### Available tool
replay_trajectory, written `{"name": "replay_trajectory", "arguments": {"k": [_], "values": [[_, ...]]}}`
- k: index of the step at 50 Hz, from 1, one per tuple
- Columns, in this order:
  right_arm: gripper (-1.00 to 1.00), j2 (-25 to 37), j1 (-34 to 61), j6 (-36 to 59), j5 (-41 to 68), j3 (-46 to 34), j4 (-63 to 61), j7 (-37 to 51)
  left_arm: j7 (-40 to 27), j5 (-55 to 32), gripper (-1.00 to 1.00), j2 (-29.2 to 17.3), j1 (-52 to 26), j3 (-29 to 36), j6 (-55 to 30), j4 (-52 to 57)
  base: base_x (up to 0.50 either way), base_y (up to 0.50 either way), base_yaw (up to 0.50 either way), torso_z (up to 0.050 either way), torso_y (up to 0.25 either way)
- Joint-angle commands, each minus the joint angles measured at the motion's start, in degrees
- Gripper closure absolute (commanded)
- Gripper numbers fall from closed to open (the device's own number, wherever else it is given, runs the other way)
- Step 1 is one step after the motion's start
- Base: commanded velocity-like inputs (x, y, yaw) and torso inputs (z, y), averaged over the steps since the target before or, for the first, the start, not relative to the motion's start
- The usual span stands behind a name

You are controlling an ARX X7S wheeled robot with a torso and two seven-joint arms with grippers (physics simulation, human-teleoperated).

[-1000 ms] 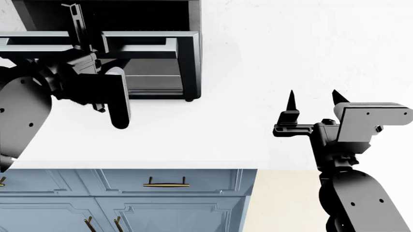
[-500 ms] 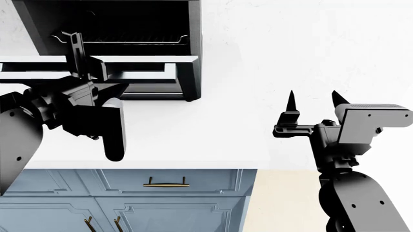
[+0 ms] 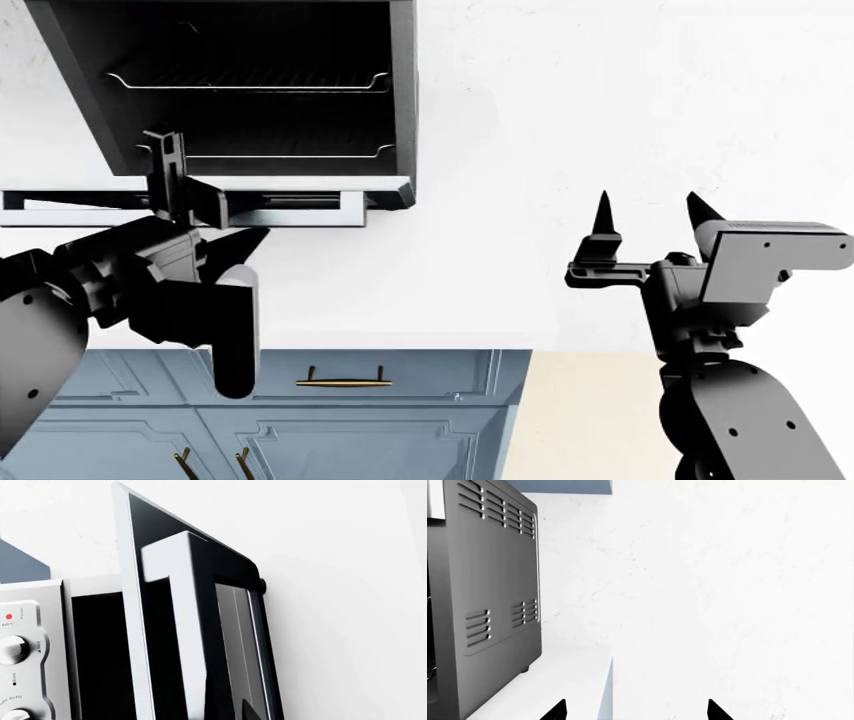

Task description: Open the toaster oven door.

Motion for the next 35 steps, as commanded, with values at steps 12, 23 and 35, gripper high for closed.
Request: {"name": "replay_trajectory", "arguments": {"k": [12,23,35], "values": [[-1.00,0.17,-0.48,-0.50,0.59,-0.04,-0.16,0.48,-0.88,-7.35,1.00,-3.81,11.50,5.77,-4.40,7.12,0.00,0.00,0.00,0.000,0.000],[-1.00,0.35,-0.86,-0.70,0.88,0.05,-0.36,0.77,-2.80,-7.44,1.00,-4.99,14.77,7.15,-4.47,8.56,0.00,0.00,0.00,0.000,0.000],[-1.00,0.62,-1.23,-0.68,1.00,0.04,-0.64,1.24,-4.38,-8.41,1.00,-5.32,17.78,8.52,-3.62,7.86,0.00,0.00,0.00,0.000,0.000]]}}
